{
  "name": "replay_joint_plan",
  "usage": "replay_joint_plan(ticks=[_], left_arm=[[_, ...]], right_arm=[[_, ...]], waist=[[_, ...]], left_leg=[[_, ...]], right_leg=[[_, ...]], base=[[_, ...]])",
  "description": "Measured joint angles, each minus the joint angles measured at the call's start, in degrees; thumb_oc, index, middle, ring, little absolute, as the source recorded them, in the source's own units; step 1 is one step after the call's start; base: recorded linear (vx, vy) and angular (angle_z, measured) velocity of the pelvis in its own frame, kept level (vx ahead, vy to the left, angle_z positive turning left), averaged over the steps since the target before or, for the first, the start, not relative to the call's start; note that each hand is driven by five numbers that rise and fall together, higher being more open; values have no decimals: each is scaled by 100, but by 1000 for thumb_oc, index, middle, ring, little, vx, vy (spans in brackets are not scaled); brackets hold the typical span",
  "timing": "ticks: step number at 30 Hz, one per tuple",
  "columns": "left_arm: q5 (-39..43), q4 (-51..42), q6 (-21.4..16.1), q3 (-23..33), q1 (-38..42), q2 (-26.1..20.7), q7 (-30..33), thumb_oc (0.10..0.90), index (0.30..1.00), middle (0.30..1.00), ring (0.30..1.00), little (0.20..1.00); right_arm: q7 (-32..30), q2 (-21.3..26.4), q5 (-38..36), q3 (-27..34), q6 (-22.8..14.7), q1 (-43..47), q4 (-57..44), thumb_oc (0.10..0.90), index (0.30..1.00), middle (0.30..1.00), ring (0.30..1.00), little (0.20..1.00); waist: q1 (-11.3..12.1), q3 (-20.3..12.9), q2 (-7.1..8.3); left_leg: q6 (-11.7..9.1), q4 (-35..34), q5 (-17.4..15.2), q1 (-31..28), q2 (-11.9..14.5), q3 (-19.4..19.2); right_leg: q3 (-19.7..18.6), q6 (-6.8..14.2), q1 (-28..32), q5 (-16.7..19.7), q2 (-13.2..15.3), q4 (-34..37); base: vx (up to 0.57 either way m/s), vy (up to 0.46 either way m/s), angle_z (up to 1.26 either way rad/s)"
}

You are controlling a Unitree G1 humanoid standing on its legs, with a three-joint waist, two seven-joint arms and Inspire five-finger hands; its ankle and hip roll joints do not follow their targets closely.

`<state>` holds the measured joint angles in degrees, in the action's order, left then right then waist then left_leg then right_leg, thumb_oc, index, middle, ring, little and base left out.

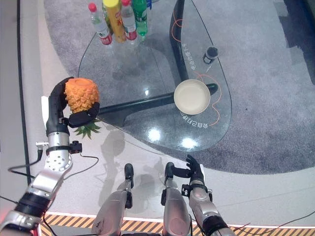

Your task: Pick up the fruit to the plate

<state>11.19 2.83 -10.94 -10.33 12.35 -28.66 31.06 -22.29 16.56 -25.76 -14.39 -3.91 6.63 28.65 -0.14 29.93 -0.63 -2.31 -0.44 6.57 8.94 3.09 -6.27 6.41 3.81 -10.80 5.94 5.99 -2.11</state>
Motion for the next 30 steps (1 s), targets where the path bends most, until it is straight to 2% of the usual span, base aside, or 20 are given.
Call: replay_joint_plan(ticks=[5,8,14,17,19,20,24,30], left_arm=[[568,-426,-180,53,-232,232,-332,100,300,300,300,200],[963,-668,-195,301,-492,516,-551,100,300,300,300,200],[1515,-863,-238,547,-576,573,-718,100,300,300,300,200],[1695,-882,-237,619,-593,610,-801,100,300,300,300,200],[1824,-1001,-238,671,-607,711,-826,100,300,300,300,200],[1879,-1048,-234,684,-614,753,-866,100,300,300,300,200],[1935,-1206,-240,641,-596,812,-987,100,300,300,300,200],[1712,-1212,-233,615,-401,781,-958,100,300,300,300,200]], right_arm=[[-428,-15,453,444,-31,-90,-929,800,900,900,900,900],[-688,-52,843,619,75,-349,-1974,800,900,900,900,900],[-633,226,1450,730,99,-384,-3037,800,900,900,900,900],[-454,325,1460,719,108,-342,-3331,800,900,900,900,900],[-126,404,1465,676,107,-220,-3583,800,900,900,900,900],[88,414,1432,633,222,-126,-3662,800,900,900,900,900],[1656,802,1147,61,531,248,-3923,800,900,900,900,900],[2652,851,403,-637,856,689,-3939,800,900,900,900,900]], waist=[[-3,-5,10],[-33,-11,21],[-26,-17,31],[-16,-17,32],[-15,-18,34],[3,-20,35],[5,-26,47],[115,-27,47]], left_leg=[[8,-16,5,-53,4,45],[-7,-81,-27,-284,15,36],[-18,-70,-112,-431,28,24],[-21,-70,-134,-485,28,12],[-21,-68,-139,-504,28,12],[-23,-58,-142,-504,27,15],[-24,-39,-142,-516,38,19],[-27,-22,-140,-512,36,40]], right_leg=[[57,-4,101,4,-14,64],[52,-3,382,12,-43,242],[38,-1,568,9,-66,333],[31,3,620,6,-68,346],[22,4,637,5,-68,352],[24,3,647,4,-68,350],[24,-3,667,8,-77,345],[38,-5,678,9,-76,339]], base=[[54,-12,5],[75,3,-2],[50,17,-1],[0,0,0],[45,-1,-1],[61,-10,0],[11,-26,0],[15,-14,1]])
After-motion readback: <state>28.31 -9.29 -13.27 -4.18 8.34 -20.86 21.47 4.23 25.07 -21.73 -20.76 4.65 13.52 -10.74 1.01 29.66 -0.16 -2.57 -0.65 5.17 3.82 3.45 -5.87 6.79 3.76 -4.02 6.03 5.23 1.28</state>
